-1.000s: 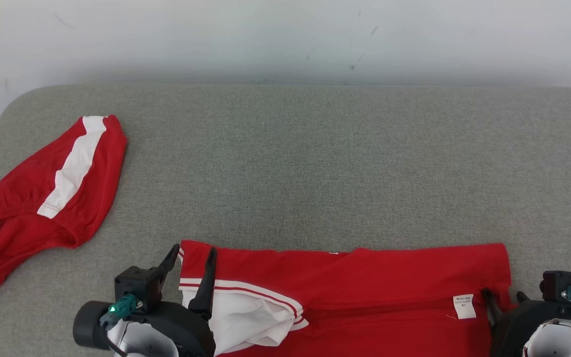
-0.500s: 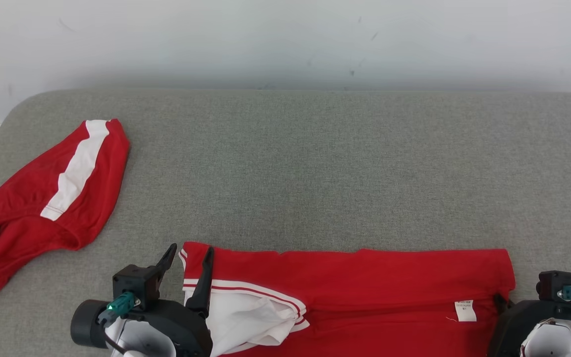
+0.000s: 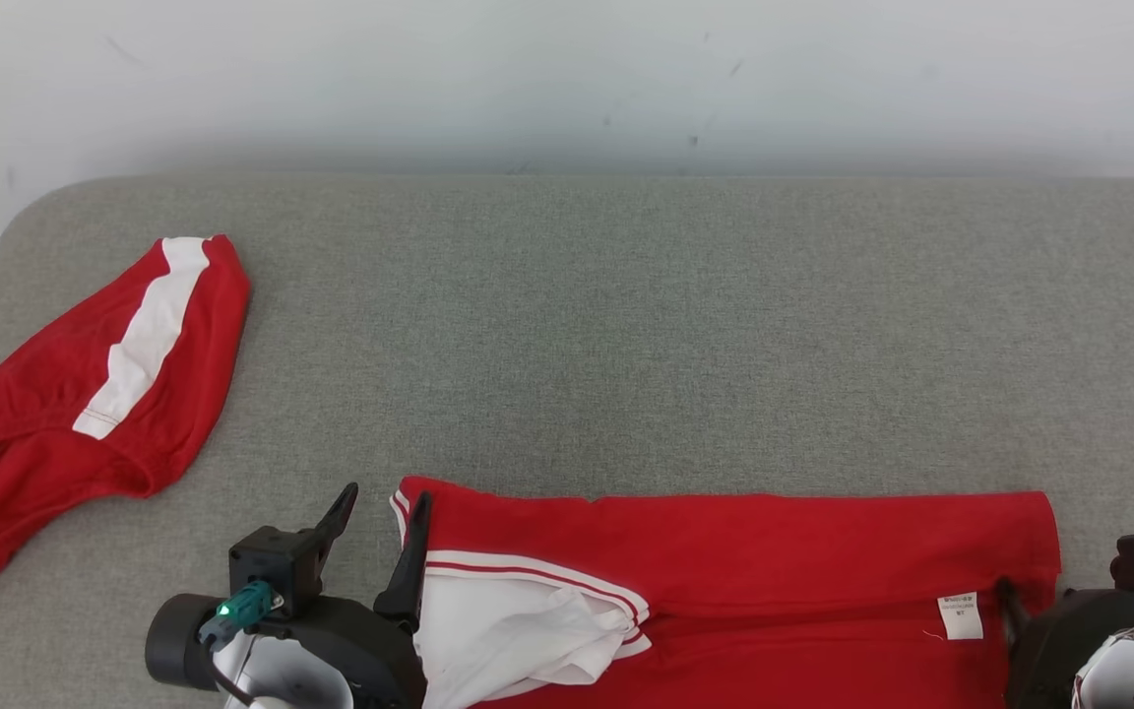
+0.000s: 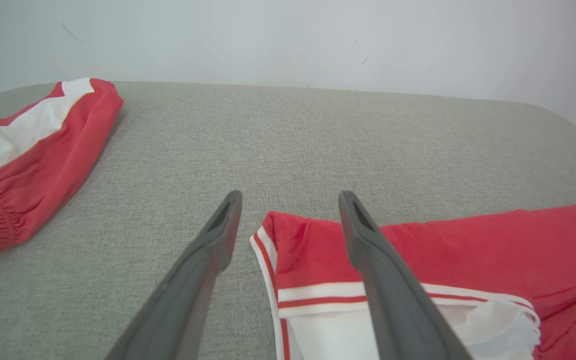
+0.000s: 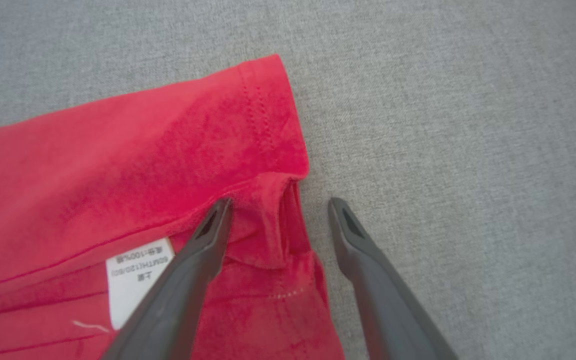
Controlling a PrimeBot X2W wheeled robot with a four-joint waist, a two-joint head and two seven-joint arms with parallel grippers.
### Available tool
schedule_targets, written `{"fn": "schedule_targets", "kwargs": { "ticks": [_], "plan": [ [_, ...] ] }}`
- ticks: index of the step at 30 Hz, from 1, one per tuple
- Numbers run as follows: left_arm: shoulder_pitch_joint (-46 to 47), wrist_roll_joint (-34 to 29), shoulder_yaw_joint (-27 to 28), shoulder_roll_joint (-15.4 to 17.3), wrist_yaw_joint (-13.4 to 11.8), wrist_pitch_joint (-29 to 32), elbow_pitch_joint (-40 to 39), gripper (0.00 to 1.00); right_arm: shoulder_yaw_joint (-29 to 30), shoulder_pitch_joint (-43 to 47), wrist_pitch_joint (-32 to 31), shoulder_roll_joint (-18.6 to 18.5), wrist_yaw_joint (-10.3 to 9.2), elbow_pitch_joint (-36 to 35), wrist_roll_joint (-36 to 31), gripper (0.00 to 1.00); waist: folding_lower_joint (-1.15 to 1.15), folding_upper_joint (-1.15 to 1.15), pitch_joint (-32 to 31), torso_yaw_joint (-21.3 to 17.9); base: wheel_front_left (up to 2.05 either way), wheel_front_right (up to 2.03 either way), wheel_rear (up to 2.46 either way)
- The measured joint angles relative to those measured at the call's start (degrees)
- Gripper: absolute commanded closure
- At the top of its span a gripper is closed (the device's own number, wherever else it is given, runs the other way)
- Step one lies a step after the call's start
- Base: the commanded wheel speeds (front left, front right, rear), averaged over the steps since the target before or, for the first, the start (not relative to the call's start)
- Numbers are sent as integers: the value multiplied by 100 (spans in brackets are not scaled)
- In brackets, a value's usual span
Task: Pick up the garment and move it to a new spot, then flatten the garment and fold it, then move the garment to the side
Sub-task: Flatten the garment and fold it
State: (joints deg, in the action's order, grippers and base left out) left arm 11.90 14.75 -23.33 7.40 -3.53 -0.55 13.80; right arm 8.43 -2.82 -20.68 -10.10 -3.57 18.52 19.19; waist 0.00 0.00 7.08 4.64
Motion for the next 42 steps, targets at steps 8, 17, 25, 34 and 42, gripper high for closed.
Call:
{"fn": "schedule_targets", "kwargs": {
  "ticks": [8, 17, 25, 34, 42],
  "plan": [
    [4, 7, 2, 1, 0, -1, 7, 0, -35, 150, -102, 53, 11, -69, 75, 0, 0, 0, 25, 20, 0, 0, 0],
    [8, 35, 11, 2, 0, -4, 8, 0, -32, 375, -209, 67, 12, -194, 98, 0, 0, 0, 51, 3, 0, 0, 0],
    [11, 38, -13, -3, 3, -5, 30, 0, -5, 374, -258, 66, -3, -238, 97, 100, 0, 0, 63, -51, 0, 0, 0],
    [12, 40, -21, -1, 3, -5, 38, 0, 18, 463, -330, 68, -22, -366, 97, 100, 0, 0, 47, -36, 0, 0, 0],
    [11, 41, -9, 12, 3, -7, 42, 0, 286, 452, -352, -36, -98, -510, 107, 100, 0, 0, 29, -65, 0, 0, 0]
  ]
}}
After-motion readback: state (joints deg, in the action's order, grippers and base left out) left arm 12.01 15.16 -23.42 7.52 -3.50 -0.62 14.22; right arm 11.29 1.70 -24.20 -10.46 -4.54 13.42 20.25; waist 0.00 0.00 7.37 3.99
